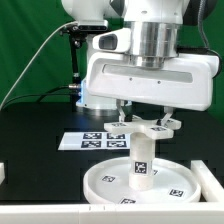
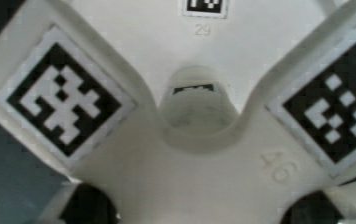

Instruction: Assemble round table

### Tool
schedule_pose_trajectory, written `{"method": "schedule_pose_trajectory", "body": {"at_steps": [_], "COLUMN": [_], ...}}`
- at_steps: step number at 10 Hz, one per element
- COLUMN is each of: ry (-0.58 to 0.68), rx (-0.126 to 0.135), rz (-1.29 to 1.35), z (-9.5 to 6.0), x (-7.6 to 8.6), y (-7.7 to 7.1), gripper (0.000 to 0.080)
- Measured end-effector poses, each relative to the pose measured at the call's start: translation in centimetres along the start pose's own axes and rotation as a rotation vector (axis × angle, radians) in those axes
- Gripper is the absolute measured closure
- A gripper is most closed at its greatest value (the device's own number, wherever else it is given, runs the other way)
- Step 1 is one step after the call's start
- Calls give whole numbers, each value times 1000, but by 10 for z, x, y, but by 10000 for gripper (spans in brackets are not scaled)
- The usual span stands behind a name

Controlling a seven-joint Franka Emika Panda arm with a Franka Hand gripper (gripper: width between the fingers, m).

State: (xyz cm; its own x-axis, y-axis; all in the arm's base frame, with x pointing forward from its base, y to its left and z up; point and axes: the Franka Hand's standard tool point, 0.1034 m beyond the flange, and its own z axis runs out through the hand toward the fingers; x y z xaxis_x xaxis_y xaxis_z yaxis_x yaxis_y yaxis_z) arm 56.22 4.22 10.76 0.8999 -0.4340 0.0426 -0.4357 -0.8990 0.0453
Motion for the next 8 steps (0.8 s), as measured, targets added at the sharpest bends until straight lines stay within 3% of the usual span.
{"method": "schedule_pose_trajectory", "body": {"at_steps": [2, 5, 7, 8], "ry": [-9, -30, -29, -25], "rx": [14, 82, 81, 76], "rz": [150, 451, 396, 332], "z": [0, 1, 1, -1], "x": [0, 0, 0, -2], "y": [0, 3, 2, 0], "gripper": [357, 357, 356, 210]}}
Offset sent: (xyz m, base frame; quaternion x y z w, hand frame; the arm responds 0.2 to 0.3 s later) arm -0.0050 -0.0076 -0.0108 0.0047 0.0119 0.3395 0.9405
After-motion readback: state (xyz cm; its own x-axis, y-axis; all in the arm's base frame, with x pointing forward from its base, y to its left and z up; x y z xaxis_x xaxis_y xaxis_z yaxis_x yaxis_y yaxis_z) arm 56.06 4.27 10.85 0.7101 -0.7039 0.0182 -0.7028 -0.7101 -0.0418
